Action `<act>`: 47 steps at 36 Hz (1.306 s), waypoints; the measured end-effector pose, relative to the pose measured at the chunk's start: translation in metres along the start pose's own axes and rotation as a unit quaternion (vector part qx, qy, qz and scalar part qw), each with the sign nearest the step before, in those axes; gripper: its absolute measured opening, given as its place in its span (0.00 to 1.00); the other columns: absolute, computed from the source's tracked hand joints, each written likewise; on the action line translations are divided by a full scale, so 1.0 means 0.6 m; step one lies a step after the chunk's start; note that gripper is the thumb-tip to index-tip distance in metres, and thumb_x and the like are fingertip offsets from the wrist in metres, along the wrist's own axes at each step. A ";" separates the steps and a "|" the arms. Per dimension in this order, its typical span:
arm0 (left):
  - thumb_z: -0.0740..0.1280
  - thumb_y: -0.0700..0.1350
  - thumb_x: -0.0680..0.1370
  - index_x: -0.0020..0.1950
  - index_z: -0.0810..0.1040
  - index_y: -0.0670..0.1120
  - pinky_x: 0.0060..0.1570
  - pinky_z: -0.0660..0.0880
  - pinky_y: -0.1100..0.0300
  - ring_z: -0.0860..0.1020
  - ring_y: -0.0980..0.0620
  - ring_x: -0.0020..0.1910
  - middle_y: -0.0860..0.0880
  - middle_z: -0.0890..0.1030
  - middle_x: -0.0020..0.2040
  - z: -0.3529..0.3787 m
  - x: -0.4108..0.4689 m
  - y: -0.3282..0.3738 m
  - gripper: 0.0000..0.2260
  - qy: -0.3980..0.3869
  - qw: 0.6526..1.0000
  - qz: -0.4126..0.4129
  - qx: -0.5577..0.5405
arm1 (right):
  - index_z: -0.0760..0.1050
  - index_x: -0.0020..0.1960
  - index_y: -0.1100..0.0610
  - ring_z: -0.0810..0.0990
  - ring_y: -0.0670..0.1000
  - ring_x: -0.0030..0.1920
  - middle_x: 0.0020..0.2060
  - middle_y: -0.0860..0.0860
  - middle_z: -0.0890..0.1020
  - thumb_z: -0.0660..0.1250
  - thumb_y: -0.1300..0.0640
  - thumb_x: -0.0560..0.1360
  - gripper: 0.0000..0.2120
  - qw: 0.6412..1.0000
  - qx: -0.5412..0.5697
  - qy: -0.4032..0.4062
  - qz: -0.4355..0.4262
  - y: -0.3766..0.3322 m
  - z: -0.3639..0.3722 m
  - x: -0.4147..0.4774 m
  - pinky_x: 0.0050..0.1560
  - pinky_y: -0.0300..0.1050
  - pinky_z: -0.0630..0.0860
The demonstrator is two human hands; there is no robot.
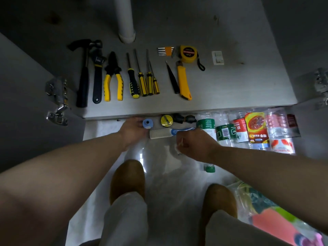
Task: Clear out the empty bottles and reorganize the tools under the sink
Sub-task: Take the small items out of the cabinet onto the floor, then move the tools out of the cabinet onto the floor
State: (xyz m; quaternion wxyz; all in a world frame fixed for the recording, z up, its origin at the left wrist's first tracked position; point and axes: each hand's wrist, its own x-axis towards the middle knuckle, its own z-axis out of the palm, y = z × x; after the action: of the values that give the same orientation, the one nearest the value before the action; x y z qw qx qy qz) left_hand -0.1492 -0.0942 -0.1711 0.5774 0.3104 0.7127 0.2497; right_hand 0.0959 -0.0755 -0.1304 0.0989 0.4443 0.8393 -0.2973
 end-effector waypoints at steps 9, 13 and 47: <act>0.67 0.26 0.76 0.74 0.70 0.40 0.63 0.77 0.51 0.77 0.45 0.66 0.43 0.78 0.68 -0.008 -0.019 0.018 0.27 -0.061 0.998 -0.014 -0.002 | 0.80 0.55 0.56 0.82 0.56 0.51 0.52 0.56 0.83 0.63 0.61 0.79 0.09 0.993 -0.085 -0.036 0.080 0.023 0.040 0.036 0.46 0.43 0.74; 0.65 0.30 0.78 0.70 0.73 0.41 0.63 0.76 0.51 0.77 0.44 0.64 0.41 0.78 0.64 -0.003 -0.016 0.021 0.21 -0.013 0.995 -0.006 0.103 | 0.79 0.60 0.57 0.81 0.57 0.56 0.57 0.57 0.82 0.63 0.63 0.78 0.12 0.988 -0.108 -0.057 0.096 0.033 0.035 0.032 0.50 0.44 0.75; 0.64 0.44 0.83 0.51 0.75 0.44 0.32 0.80 0.60 0.81 0.49 0.37 0.43 0.81 0.43 0.069 -0.015 0.193 0.04 0.038 0.984 0.171 -0.040 | 0.73 0.50 0.60 0.77 0.58 0.47 0.46 0.57 0.78 0.71 0.50 0.75 0.14 0.948 0.106 0.256 0.159 0.006 -0.137 0.114 0.41 0.44 0.68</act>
State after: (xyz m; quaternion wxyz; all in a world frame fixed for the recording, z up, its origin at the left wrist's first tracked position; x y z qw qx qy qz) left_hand -0.0893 -0.0215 -0.0910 0.5109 0.3947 0.6601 0.3841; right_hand 0.0671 0.0214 -0.0951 -0.1209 0.6413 0.7182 -0.2415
